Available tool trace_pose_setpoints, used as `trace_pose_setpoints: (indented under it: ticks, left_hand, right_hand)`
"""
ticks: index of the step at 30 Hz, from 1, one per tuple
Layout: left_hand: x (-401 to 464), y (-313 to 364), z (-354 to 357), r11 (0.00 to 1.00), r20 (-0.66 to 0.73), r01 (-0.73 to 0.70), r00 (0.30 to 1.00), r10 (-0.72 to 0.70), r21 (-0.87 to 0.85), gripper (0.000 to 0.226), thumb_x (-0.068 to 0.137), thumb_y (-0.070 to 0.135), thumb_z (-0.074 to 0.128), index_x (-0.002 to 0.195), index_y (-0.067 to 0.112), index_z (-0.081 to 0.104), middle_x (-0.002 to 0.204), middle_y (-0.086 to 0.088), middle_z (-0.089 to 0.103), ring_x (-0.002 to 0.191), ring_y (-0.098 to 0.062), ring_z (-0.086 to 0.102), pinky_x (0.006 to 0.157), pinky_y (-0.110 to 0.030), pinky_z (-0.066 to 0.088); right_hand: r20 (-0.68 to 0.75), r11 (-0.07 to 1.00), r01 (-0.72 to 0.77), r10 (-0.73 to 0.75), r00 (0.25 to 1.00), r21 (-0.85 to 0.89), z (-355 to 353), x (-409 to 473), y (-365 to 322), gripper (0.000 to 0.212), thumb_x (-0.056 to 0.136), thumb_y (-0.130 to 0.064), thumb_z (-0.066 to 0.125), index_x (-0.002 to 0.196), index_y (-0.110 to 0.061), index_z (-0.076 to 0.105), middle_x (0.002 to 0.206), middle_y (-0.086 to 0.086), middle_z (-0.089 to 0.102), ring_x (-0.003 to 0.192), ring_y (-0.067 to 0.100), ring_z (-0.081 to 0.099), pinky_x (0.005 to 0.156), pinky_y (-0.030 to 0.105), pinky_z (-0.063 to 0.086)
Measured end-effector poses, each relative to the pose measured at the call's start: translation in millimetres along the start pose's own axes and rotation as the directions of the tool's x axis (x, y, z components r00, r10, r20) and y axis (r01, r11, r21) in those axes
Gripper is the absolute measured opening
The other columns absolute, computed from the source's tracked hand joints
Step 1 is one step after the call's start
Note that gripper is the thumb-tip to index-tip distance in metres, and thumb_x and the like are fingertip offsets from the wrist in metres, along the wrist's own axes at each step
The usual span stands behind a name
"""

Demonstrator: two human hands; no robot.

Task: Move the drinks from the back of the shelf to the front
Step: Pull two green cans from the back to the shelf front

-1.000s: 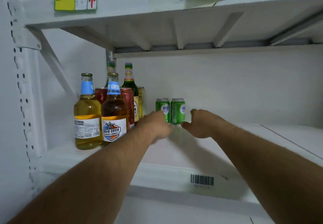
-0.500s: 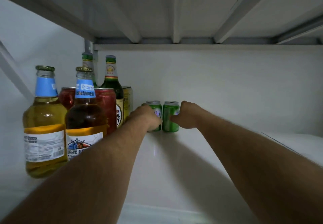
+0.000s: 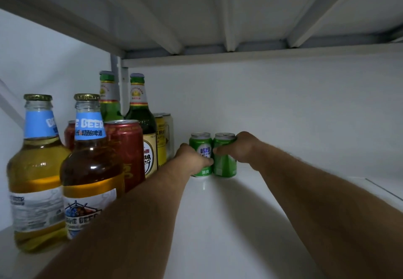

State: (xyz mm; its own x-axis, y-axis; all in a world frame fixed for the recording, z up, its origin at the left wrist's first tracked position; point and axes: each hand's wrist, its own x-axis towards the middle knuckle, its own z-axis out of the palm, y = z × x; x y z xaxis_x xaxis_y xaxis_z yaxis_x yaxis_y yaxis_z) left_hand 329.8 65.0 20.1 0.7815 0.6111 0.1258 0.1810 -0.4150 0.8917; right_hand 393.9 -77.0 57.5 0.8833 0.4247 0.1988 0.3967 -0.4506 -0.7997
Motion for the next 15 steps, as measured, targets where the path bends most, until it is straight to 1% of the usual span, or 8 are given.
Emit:
trace_pose_setpoints:
  ticks: [2, 3, 5, 6, 8, 10, 15]
  left_hand:
    - [0.4, -2.1, -0.1, 1.000, -0.016, -0.008, 1.000, 0.008, -0.003, 0.070, 0.069, 0.021, 0.096, 0.126, 0.006, 0.059, 0.121, -0.015, 0.071, 0.109, -0.033, 0.071, 0.098, -0.049, 0.059]
    - [-0.6, -2.4, -0.6, 1.000, -0.022, -0.013, 1.000, 0.013, -0.006, 0.069, 0.069, 0.021, 0.096, 0.125, 0.006, 0.059, 0.120, -0.015, 0.071, 0.109, -0.033, 0.070, 0.098, -0.049, 0.059]
    - [-4.7, -1.2, -2.3, 1.000, -0.022, -0.019, 1.000, 0.019, -0.012, 0.069, 0.070, 0.021, 0.096, 0.126, 0.007, 0.058, 0.120, -0.014, 0.070, 0.109, -0.033, 0.070, 0.099, -0.049, 0.058]
    - [-6.4, 0.1, -3.2, 0.999, -0.018, -0.028, 0.999, 0.028, -0.018, 0.068, 0.071, 0.021, 0.096, 0.126, 0.007, 0.058, 0.121, -0.014, 0.070, 0.109, -0.033, 0.070, 0.099, -0.049, 0.058]
    - [-12.0, 4.6, -5.0, 0.998, -0.004, -0.051, 0.999, 0.050, -0.037, 0.067, 0.071, 0.023, 0.096, 0.125, 0.007, 0.059, 0.121, -0.014, 0.070, 0.108, -0.032, 0.070, 0.098, -0.049, 0.059]
    - [-20.5, 10.4, -5.8, 0.995, 0.011, -0.087, 0.996, 0.087, -0.049, 0.066, 0.071, 0.024, 0.096, 0.123, 0.007, 0.060, 0.120, -0.012, 0.070, 0.107, -0.030, 0.070, 0.098, -0.047, 0.059]
    - [-50.5, 26.0, -9.1, 0.984, 0.074, -0.166, 0.982, 0.171, -0.071, 0.063, 0.073, 0.026, 0.094, 0.123, 0.010, 0.060, 0.117, -0.010, 0.070, 0.105, -0.028, 0.069, 0.097, -0.044, 0.059]
  right_hand:
    - [-0.017, 1.000, -0.011, 0.011, 1.000, 0.011, 0.0, 2.6, 2.6, 0.049, 0.069, -0.034, 0.089, 0.100, -0.002, 0.069, 0.078, 0.004, 0.061, 0.067, 0.015, 0.056, 0.055, 0.024, 0.041]
    - [-0.028, 1.000, -0.016, 0.016, 0.999, 0.011, -0.8, 3.1, 2.6, 0.052, 0.068, -0.037, 0.090, 0.102, -0.003, 0.069, 0.083, 0.005, 0.064, 0.071, 0.017, 0.059, 0.057, 0.025, 0.042]
    - [-0.066, 1.000, -0.013, 0.014, 0.998, 0.017, -5.9, 1.4, -0.1, 0.054, 0.066, -0.039, 0.090, 0.102, -0.005, 0.069, 0.092, 0.008, 0.067, 0.077, 0.018, 0.061, 0.059, 0.025, 0.044]
    - [-0.083, 0.999, 0.000, 0.003, 0.997, 0.033, -10.5, -0.5, -2.5, 0.051, 0.067, -0.039, 0.090, 0.101, -0.006, 0.069, 0.090, 0.007, 0.067, 0.075, 0.017, 0.061, 0.058, 0.025, 0.043]
    - [-0.107, 0.997, 0.027, -0.019, 0.994, 0.068, -22.9, -7.0, -7.8, 0.041, 0.069, -0.037, 0.089, 0.092, -0.008, 0.070, 0.079, 0.004, 0.064, 0.067, 0.014, 0.058, 0.054, 0.023, 0.041]
    - [-0.130, 0.996, 0.041, -0.030, 0.991, 0.076, -36.6, -18.6, -12.0, 0.035, 0.071, -0.037, 0.088, 0.084, -0.011, 0.068, 0.073, 0.002, 0.060, 0.063, 0.013, 0.055, 0.054, 0.023, 0.040]
    - [-0.233, 0.994, 0.062, -0.040, 0.972, 0.089, -66.7, -65.4, -19.3, 0.035, 0.072, -0.037, 0.087, 0.086, -0.012, 0.066, 0.080, 0.002, 0.063, 0.071, 0.015, 0.059, 0.061, 0.026, 0.045]
